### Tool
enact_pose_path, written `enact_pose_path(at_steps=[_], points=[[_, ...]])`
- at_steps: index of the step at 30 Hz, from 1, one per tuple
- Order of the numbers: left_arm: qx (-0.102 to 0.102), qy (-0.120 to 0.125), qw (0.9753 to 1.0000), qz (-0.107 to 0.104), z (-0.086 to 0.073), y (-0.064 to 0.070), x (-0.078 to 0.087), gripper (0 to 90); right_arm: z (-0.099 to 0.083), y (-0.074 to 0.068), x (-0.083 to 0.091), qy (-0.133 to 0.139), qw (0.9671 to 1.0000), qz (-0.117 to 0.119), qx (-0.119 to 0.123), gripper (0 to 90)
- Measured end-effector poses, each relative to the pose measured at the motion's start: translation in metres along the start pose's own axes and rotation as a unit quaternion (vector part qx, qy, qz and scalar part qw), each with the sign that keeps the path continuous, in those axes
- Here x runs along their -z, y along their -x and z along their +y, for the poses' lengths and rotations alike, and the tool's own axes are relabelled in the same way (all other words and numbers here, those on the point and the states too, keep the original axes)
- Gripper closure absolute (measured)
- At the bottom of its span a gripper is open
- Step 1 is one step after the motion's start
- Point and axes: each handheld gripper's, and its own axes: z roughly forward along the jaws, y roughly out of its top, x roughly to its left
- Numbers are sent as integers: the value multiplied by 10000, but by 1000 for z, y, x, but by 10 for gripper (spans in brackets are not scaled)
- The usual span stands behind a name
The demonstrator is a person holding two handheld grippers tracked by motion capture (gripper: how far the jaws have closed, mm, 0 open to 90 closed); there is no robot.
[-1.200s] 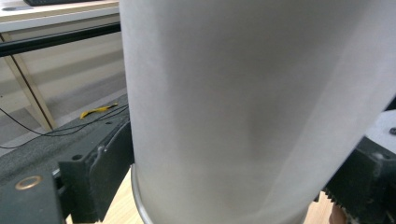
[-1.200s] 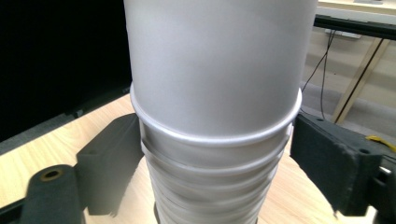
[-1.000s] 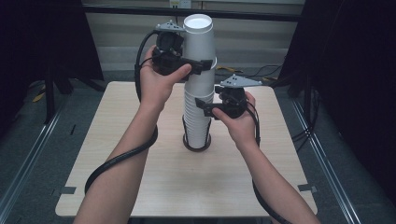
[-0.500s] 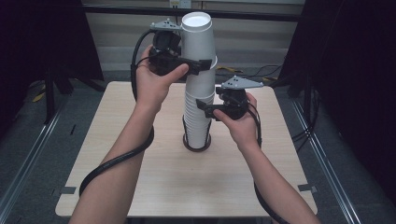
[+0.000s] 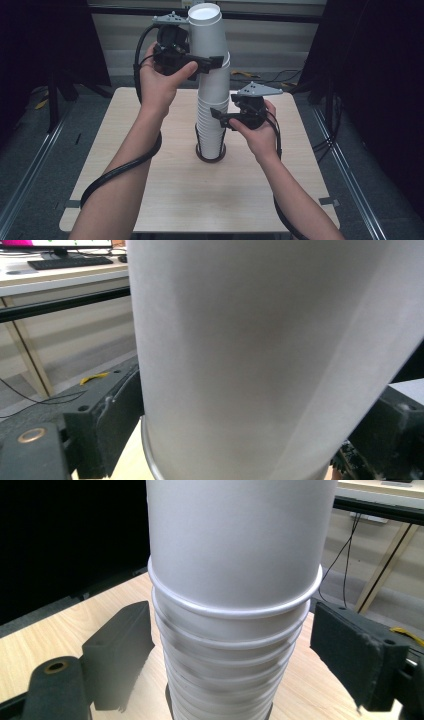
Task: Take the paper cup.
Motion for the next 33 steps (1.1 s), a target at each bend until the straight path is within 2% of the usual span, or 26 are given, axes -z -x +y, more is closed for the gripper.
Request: enact_pose_path(at_steps=[3, 11, 20, 24, 33], points=[[53, 3, 10000, 27, -4, -3, 7, 104, 0, -1, 1, -8, 10000, -3, 25, 167], [26, 10, 10000, 52, -10, -7, 26, 104, -5, -2, 0, -34, 10000, -33, -24, 167], [45, -79, 10000, 26, -20, -7, 46, 104, -9, -3, 1, -63, 10000, 0, -27, 166], [-29, -140, 9999, 9, -24, -5, 52, 105, -10, -3, 3, -88, 10000, -6, 19, 166], [-127, -316, 9994, -54, -46, -7, 67, 105, -16, -3, 9, -168, 9998, 91, 89, 162]])
